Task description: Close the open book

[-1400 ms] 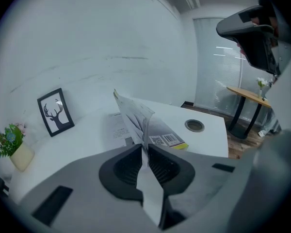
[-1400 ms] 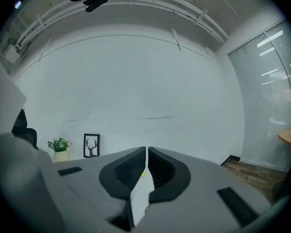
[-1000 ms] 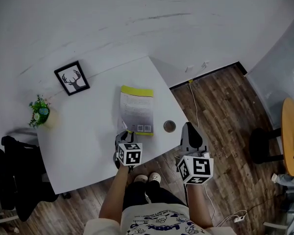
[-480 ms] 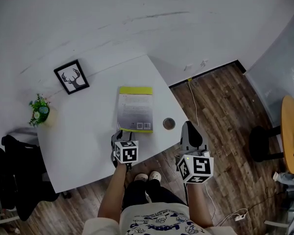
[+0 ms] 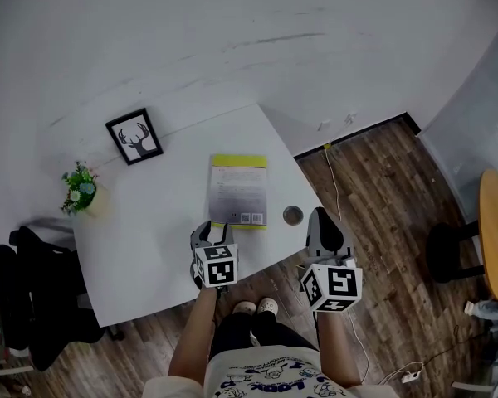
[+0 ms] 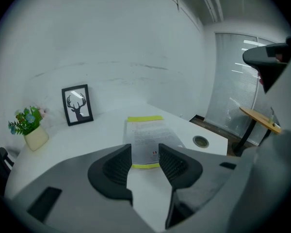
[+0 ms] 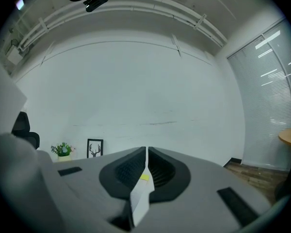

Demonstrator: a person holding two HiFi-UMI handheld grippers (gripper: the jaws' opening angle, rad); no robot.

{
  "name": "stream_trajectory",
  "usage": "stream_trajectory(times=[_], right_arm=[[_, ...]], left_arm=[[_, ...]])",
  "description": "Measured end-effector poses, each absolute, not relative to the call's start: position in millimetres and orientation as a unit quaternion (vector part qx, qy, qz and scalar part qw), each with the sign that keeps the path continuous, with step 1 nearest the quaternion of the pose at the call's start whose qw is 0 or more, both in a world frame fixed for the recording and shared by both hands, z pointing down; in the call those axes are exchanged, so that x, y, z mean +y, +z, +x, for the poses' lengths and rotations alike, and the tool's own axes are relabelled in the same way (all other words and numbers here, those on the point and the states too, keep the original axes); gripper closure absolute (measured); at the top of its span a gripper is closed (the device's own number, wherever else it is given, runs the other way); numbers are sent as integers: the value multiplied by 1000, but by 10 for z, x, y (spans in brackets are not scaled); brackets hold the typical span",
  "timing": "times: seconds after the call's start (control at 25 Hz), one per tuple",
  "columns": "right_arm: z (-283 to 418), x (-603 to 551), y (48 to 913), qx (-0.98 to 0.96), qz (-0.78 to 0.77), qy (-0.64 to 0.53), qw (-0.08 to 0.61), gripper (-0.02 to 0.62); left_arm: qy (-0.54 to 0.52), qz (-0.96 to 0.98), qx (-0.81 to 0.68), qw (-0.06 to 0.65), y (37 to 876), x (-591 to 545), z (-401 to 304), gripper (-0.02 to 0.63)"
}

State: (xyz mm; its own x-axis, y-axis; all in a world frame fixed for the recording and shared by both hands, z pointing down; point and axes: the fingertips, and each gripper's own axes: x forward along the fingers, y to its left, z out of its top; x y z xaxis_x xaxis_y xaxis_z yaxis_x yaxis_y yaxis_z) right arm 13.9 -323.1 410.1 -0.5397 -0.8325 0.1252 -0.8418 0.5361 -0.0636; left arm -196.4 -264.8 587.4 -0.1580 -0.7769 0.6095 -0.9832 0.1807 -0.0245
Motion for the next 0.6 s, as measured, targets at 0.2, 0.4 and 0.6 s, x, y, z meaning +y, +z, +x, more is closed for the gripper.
stream_trajectory(times=[0.2, 0.4, 0.6], right_arm=[[77, -3189, 3935, -878, 475, 46, 25, 561], [40, -3139, 3807, -879, 475, 33, 15, 561], [33, -3091, 3657, -880, 474, 20, 3, 561]], left_arm=[[180, 614, -748, 176, 5279, -2697, -2031, 433], [147, 626, -758, 112, 4628, -2680, -2028, 486], [99, 635, -763, 61, 4009, -2595, -1985, 525]])
